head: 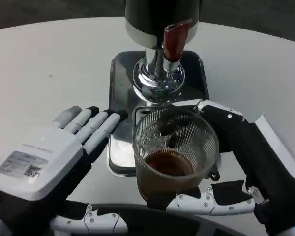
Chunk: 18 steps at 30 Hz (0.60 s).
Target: Grasp the cup under the faucet to collect the drink, then remove the cup.
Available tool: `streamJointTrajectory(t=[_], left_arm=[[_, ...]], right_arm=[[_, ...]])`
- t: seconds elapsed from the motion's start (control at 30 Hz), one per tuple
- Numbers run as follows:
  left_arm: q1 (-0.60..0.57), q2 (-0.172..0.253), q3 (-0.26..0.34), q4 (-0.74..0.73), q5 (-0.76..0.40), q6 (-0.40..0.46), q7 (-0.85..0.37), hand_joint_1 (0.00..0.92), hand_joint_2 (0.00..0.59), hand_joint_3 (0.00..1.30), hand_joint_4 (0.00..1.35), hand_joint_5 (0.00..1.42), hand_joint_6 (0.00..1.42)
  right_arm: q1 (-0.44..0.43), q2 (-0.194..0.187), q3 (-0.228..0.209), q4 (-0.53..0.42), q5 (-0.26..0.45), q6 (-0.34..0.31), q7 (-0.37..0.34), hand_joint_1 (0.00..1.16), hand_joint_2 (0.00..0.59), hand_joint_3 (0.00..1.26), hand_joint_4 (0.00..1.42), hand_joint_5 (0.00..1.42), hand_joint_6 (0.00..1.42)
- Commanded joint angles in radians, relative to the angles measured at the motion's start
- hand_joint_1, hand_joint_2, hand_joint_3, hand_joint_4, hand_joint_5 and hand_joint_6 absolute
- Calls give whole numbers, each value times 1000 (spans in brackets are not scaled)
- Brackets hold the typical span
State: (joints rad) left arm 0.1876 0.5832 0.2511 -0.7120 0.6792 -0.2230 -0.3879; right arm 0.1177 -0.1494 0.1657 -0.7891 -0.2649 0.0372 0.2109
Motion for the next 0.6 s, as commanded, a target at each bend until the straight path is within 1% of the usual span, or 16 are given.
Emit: streamJointTrajectory(t=[0.03,0.6], left_arm=[[13,5,-15,4,13,0,-7,0,0,0,0,0,0],[16,0,-34,-3,39,3,-4,0,0,0,0,0,0]], right_arm=[[-3,7,6,-33,30,6,0,1162,133,733,937,977,1342],[-11,17,20,-30,34,20,-8,1155,133,733,953,977,1344]])
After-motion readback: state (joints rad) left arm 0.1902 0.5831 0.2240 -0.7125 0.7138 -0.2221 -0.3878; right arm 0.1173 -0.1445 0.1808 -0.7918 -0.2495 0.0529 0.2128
